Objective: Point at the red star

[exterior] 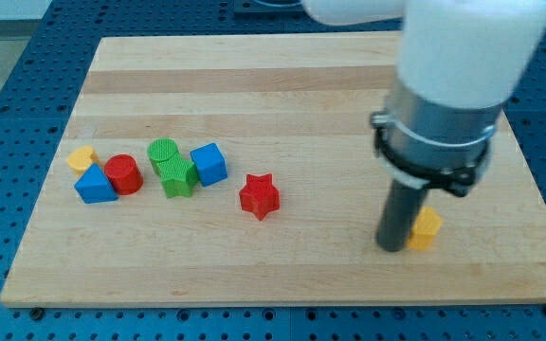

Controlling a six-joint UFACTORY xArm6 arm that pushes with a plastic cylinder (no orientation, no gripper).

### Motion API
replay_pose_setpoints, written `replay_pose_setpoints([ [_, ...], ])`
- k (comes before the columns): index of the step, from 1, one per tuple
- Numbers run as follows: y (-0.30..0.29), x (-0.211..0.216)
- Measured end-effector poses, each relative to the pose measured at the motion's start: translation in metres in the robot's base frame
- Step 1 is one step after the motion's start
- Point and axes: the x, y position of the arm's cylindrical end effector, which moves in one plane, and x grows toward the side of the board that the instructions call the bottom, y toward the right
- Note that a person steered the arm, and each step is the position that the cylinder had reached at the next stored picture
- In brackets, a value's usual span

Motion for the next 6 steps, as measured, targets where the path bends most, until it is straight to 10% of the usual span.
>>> replay_pose_setpoints([
  [4,-0.196,0.011],
  [6,-0.206,-0.052],
])
